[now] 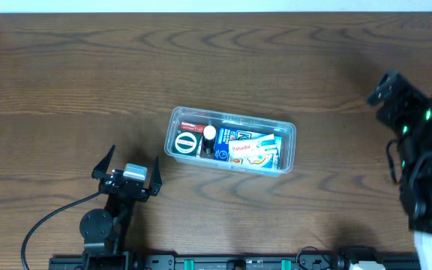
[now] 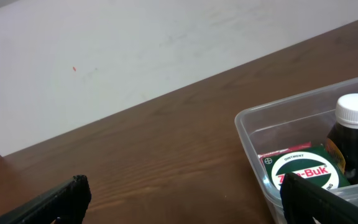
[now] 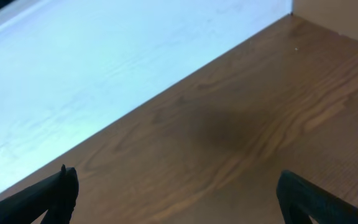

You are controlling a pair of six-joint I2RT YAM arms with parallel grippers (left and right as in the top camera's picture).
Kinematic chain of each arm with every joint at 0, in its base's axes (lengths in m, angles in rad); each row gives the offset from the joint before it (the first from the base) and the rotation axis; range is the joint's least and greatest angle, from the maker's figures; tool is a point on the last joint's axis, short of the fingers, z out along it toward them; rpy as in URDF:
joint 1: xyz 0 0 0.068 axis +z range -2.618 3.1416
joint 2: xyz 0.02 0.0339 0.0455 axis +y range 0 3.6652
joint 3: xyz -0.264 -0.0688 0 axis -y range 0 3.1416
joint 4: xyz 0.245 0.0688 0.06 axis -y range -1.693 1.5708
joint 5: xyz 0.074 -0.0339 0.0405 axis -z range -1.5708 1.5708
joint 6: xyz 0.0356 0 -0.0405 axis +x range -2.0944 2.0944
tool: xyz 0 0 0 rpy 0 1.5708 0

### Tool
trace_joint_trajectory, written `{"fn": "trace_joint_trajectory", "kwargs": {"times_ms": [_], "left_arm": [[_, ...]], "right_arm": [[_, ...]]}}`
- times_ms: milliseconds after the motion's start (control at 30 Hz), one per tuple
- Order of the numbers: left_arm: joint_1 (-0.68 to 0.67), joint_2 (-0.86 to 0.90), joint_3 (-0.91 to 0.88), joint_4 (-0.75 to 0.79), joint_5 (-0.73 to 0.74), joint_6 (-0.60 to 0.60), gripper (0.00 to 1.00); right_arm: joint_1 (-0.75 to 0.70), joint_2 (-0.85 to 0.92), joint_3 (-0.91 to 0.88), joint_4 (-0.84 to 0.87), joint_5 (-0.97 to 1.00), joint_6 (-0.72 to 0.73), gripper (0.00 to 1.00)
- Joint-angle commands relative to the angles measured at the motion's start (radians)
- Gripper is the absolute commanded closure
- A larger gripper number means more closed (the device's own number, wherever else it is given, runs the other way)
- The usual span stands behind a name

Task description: Pack container

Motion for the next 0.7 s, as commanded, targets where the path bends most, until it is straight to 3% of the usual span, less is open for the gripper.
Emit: {"fn": "trace_joint_trajectory", "kwargs": {"times_ms": [0,133,300,400,667], "left_arm": [[0.004,-0.007,-0.017,-0.036,0.006,-0.016,0.02],[0.004,-0.007,-0.017,-0.036,0.006,-0.017,0.02],[0.004,-0.007,-0.017,-0.036,0.006,-0.016,0.02],[0.004,-0.007,-0.017,-0.036,0.006,-0.016,0.02],[0.004,-0.007,-0.017,-0.036,0.006,-0.016,0.02]], "right_arm": [[0.034,-0.091,-0.135,0.013,0.077,-0.013,0.01],[0.038,-0.225,-0.340,0.143,0.056,-0.085,0.01],[0.035,-0.375,-0.587,0.390,-0.236,-0.493,0.01],[0.027,-0.442,-0.704,0.508,-0.375,-0.652,0.01],[-0.010,-0.605,-0.945,0.708,-0.395,-0.659,0.01]]}}
